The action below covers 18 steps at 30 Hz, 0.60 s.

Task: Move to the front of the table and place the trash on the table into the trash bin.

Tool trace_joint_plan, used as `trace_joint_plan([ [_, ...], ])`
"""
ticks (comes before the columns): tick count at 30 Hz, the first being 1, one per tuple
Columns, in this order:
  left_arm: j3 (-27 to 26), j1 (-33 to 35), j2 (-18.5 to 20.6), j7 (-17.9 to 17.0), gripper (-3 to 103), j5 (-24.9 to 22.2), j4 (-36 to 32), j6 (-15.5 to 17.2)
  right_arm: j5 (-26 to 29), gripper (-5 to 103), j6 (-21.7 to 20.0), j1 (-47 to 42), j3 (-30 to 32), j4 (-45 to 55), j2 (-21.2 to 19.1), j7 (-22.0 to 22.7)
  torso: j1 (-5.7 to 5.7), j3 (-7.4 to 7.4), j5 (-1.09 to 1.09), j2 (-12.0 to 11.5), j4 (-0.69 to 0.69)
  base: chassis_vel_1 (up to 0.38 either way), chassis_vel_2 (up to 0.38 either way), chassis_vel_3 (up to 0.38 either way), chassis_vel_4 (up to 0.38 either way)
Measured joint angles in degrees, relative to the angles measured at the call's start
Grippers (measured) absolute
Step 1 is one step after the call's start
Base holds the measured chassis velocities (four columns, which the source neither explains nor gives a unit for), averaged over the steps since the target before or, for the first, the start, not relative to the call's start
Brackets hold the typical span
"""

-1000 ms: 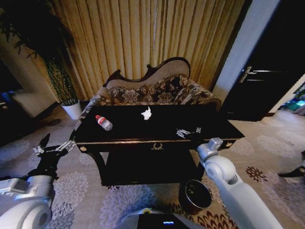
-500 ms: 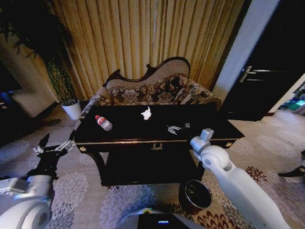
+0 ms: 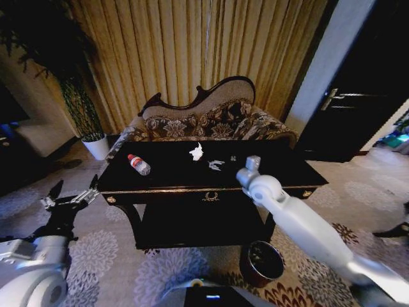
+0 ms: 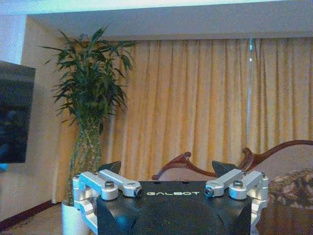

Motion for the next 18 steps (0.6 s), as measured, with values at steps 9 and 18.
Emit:
trace_joint_plan([
  [9,-1.3,0.3,-0.8,0.0,100,-0.6,0.0,-0.1,3.7,100,-2.6,8.0,-6.2,-7.3,5.9,3.0,0.00,0.00,0.01,0.0,-0.02,0.000,0.000,0.000,0.000],
  [18,-0.8,0.0,-1.2,0.1,100,-0.3,0.0,-0.1,6.1,100,-6.2,10.2,-7.9,-11.2,11.2,10.6,0.00,0.00,0.01,0.0,-0.02,0.000,0.000,0.000,0.000],
])
